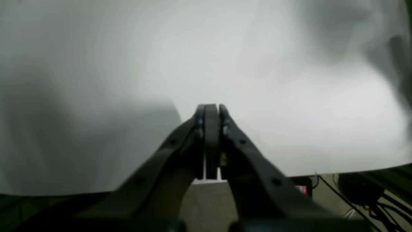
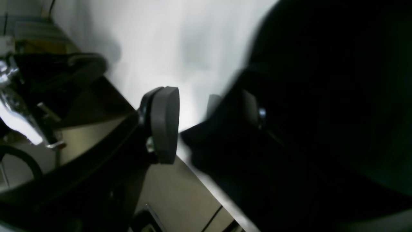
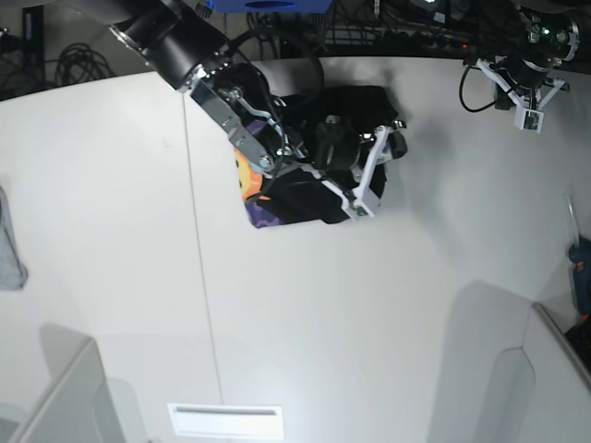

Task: Fold the T-shirt properly

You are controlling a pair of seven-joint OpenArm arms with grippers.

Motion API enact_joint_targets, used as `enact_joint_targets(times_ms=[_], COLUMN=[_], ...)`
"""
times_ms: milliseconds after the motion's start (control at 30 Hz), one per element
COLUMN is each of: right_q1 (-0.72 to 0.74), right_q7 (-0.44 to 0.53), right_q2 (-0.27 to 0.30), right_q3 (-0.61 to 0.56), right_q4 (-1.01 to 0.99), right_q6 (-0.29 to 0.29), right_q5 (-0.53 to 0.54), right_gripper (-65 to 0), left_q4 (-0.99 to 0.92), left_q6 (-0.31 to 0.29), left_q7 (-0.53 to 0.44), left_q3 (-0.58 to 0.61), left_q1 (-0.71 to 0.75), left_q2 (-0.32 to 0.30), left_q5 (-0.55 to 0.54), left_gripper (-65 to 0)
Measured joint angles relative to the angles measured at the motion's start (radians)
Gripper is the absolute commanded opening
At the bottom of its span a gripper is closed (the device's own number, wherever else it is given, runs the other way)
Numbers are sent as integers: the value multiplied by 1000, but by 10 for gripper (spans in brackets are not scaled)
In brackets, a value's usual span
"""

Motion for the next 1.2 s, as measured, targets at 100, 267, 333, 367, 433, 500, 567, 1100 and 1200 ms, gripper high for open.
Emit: enact_joint_targets(times_ms=[100, 267, 333, 367, 433, 500, 567, 1100, 1200], right_q1=[53, 78, 80, 74, 32, -18, -76, -280, -280], right_q7=[0, 3, 6, -3, 5, 8, 22, 111, 113], right_q2=[-23, 10, 66, 94, 135, 161, 183, 332, 332], right_q3=[-100, -155, -148, -124, -42, 74, 180, 409, 408], right_q4=[5, 111, 153, 171, 216, 275, 331, 403, 404], right_q6=[0, 5, 1, 3, 0, 0, 1, 4, 4], right_q5=[3, 18, 13, 15, 1, 3, 9, 13, 12], right_gripper=[-366, -368, -369, -380, -464, -623, -650, -650, -650], left_q4=[-1, -1, -1, -1, -1, -1, -1, -21, -63], left_q6=[0, 0, 0, 0, 0, 0, 0, 12, 15], left_q7=[0, 0, 1, 1, 0, 3, 0, 9, 7], left_q3=[-1, -1, -1, -1, 0, 2, 2, 182, 255], left_q1=[1, 0, 3, 4, 3, 4, 14, -77, -120], left_q2=[0, 0, 0, 1, 3, 2, -2, -5, -5], left_q5=[0, 0, 0, 0, -6, -98, -246, -625, -629], left_gripper=[-650, -650, -650, -650, -650, -650, -650, 0, 0])
